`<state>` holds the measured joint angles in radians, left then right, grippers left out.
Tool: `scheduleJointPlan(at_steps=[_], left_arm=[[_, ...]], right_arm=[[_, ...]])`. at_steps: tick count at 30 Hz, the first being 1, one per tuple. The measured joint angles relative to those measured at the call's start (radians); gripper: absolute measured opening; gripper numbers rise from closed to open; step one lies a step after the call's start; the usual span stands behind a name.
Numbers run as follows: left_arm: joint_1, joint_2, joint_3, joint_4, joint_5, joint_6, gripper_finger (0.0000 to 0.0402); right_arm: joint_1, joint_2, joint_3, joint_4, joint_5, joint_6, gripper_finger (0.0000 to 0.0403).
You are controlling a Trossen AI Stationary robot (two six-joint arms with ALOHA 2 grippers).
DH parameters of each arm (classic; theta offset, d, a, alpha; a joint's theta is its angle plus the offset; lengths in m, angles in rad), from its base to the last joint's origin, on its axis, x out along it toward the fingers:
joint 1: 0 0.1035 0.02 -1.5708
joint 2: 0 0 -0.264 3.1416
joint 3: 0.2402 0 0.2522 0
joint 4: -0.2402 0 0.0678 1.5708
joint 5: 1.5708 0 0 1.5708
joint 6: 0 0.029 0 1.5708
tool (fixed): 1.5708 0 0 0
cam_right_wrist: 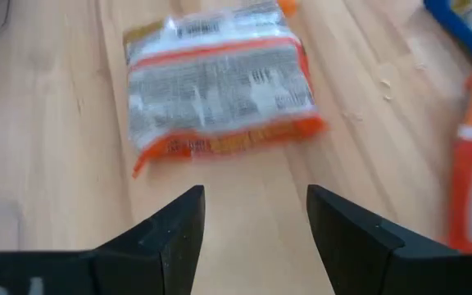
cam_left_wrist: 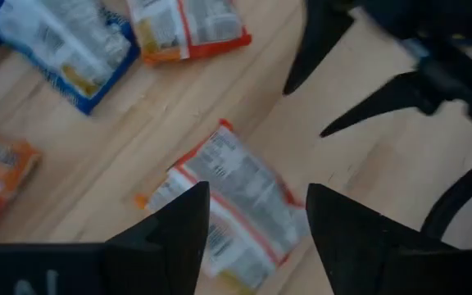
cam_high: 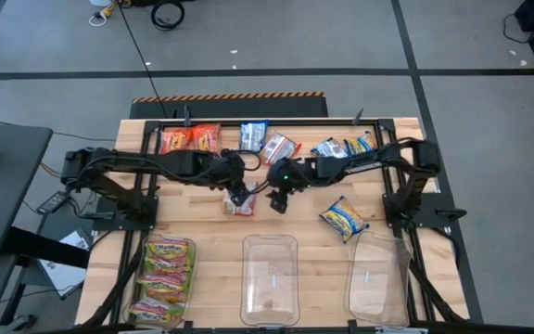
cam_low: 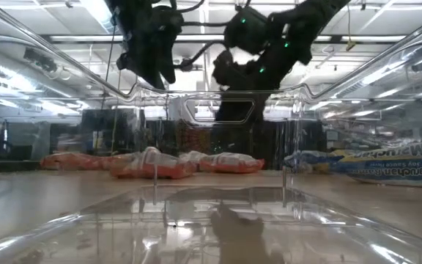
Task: Sort Maruchan noodles
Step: Put the orange noodle pack into the middle transparent bin
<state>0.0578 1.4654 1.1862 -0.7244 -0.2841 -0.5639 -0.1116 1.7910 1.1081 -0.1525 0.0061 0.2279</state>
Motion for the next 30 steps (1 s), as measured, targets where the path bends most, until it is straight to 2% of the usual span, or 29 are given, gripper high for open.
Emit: scheduleJointPlan(at_steps=[3,6,9,13,20,25,30], left_arm=[[0.000,0.009,-0.011,0.002,-0.028,-0.143,0.0224],[0.000,0.032,-0.040,-0.009,-0.031,-0.348,0.0232],[-0.012,0.073,-0.060,0.012,-0.015,-0.451,0.0235],[-0.046,0.140,-0.061,0.081,-0.008,-0.462,0.0235],[-0.054,0.294,-0.059,0.238,0.037,-0.520,0.0235],[-0.059,0.376,-0.051,0.248,-0.010,-0.524,0.0235],[-0.086,0.446,-0.013,0.206,-0.078,-0.511,0.0235]], right_arm=[[-0.013,-0.054,0.002,-0.087,0.013,-0.011,0.0220],[-0.029,-0.129,0.002,-0.233,0.056,-0.012,0.0220],[-0.042,-0.229,0.004,-0.410,0.118,0.011,0.0220],[-0.061,-0.403,0.004,-0.595,0.181,0.057,0.0220],[-0.086,-0.702,0.004,-0.716,0.236,0.126,0.0220],[-0.088,-0.829,0.004,-0.763,0.300,0.223,0.0220],[-0.085,-0.885,0.004,-0.798,0.309,0.295,0.0220]])
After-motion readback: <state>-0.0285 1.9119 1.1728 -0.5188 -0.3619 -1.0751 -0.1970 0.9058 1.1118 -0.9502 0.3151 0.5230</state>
